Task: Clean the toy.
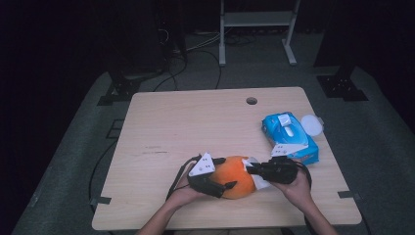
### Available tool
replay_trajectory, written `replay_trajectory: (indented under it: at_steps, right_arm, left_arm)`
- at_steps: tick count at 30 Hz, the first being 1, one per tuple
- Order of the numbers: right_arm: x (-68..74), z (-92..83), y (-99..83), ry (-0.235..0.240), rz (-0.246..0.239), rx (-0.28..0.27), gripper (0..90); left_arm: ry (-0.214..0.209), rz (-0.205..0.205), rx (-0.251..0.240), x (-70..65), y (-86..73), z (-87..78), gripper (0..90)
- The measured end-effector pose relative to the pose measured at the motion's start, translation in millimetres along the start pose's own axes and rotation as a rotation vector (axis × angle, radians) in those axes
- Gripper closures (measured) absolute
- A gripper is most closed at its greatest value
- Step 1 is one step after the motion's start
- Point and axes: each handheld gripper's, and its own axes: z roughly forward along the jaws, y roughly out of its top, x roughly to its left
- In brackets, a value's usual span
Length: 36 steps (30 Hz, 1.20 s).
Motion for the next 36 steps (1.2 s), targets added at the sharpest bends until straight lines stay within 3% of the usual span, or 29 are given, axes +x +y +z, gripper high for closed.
replay_trajectory:
  at_steps: [9,11,12,16,17,19,21,24,26,27,31,33,36]
  right_arm:
    - [-7.7,-0.2,-3.7,0.009,0.024,0.007,80.1]
    - [-10.1,-0.3,-4.5,0.017,0.026,0.009,80.1]
    - [-10.2,-0.2,-4.5,0.018,0.028,0.010,80.1]
    - [-7.6,-0.5,-2.7,0.021,0.042,0.001,80.0]
    - [-0.8,-1.3,1.9,0.022,0.023,-0.010,80.0]
    - [5.9,-1.2,6.0,0.034,-0.007,-0.019,80.0]
    - [11.2,0.3,8.0,0.030,-0.034,-0.005,80.0]
    - [8.0,0.9,5.0,0.045,-0.031,0.004,80.0]
    - [5.0,-0.4,2.6,0.046,-0.027,0.004,79.9]
    - [4.7,-0.7,2.4,0.045,-0.025,0.003,79.9]
    - [9.8,-0.5,4.4,0.023,-0.046,0.001,80.0]
    - [22.0,1.8,9.0,0.037,-0.088,-0.002,79.9]
    - [26.4,1.9,10.4,0.029,-0.124,0.011,79.9]
  left_arm:
    - [-0.016,-0.091,-0.030,13.6,-3.6,-6.7,9.1]
    - [-0.022,-0.116,-0.019,15.9,-6.0,-5.2,9.2]
    - [-0.036,-0.140,0.020,15.1,-7.4,-1.6,11.0]
    - [0.001,-0.098,0.065,7.6,-4.1,1.7,17.6]
    - [0.016,-0.048,0.081,0.6,0.0,2.8,18.4]
    - [0.021,-0.018,0.089,-4.8,2.0,3.5,18.4]
    - [0.007,-0.026,0.083,-5.1,1.5,2.0,18.3]
    - [-0.043,-0.091,0.038,2.2,-3.3,-2.6,15.9]
    - [-0.037,-0.103,0.032,5.6,-4.2,-3.7,12.3]
    - [-0.026,-0.130,0.044,7.2,-4.8,-1.7,10.5]
    - [0.002,-0.091,0.072,0.3,-2.4,3.2,14.6]
    - [0.016,-0.046,0.090,-7.7,2.3,4.7,14.6]
    - [-0.011,-0.065,0.075,-5.4,-0.4,0.7,14.4]
